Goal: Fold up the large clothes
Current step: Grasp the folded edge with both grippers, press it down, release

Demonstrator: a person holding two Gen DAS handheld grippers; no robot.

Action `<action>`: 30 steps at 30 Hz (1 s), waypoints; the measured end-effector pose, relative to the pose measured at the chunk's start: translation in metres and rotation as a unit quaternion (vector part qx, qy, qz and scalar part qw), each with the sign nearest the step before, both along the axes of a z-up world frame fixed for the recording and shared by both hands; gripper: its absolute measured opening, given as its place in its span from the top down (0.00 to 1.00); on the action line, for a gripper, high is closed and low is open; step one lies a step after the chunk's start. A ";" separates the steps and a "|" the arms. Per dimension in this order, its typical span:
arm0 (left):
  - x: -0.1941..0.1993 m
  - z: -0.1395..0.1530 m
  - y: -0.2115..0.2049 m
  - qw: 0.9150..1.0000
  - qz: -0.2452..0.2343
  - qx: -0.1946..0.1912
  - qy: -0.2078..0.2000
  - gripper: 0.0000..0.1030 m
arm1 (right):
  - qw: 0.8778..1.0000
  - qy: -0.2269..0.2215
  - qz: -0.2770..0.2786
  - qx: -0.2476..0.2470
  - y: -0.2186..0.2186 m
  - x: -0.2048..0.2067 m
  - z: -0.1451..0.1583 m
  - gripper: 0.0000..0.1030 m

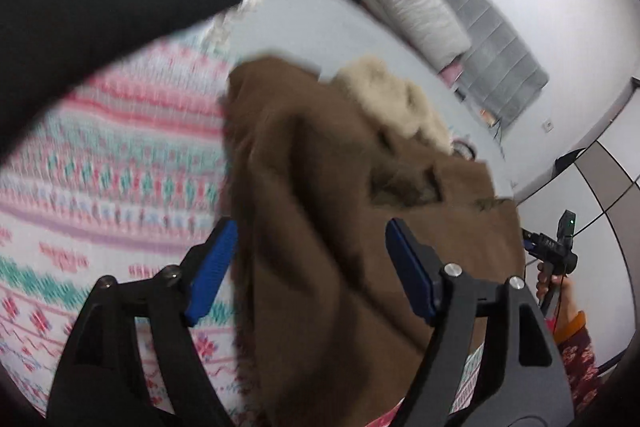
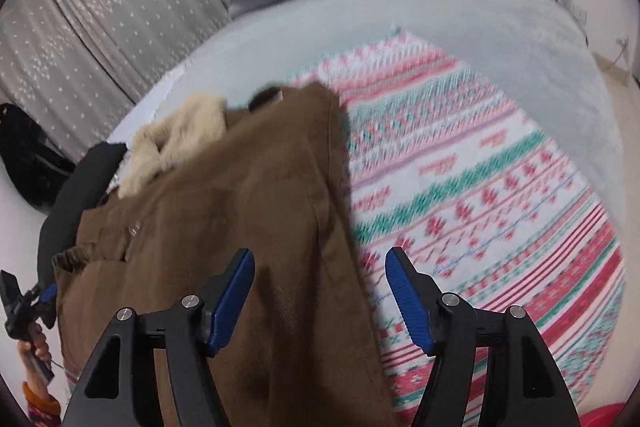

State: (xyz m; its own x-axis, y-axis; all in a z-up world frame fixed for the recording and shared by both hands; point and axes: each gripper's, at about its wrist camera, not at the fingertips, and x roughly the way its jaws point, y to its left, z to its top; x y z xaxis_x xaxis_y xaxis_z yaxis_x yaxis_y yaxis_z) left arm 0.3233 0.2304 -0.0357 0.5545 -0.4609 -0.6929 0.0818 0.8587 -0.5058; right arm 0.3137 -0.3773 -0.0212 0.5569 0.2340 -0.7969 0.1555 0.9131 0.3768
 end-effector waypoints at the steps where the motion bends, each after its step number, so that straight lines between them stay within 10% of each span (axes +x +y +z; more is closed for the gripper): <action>1: 0.000 -0.009 -0.001 1.000 -0.007 -0.007 0.019 0.26 | 1.000 0.009 0.000 0.003 0.003 0.002 -0.008 0.33; 19: -0.111 -0.039 -0.018 0.996 -0.083 0.012 0.006 0.29 | 0.996 0.012 -0.015 0.087 -0.028 -0.128 -0.039 0.32; 20: -0.111 -0.040 -0.019 0.998 -0.069 0.003 0.006 0.33 | 0.995 0.011 -0.020 0.097 -0.029 -0.130 -0.043 0.32; 22: -0.110 -0.043 -0.024 0.998 -0.053 -0.014 0.018 0.71 | 0.993 -0.009 -0.037 0.114 -0.027 -0.133 -0.047 0.33; 25: -0.111 -0.019 -0.041 0.999 -0.031 0.022 -0.011 0.82 | 0.989 -0.023 -0.032 0.140 -0.015 -0.127 -0.046 0.84; 30: -0.117 0.078 -0.043 0.991 -0.002 0.053 -0.124 0.84 | 0.989 -0.121 -0.051 0.073 -0.007 -0.122 0.043 0.89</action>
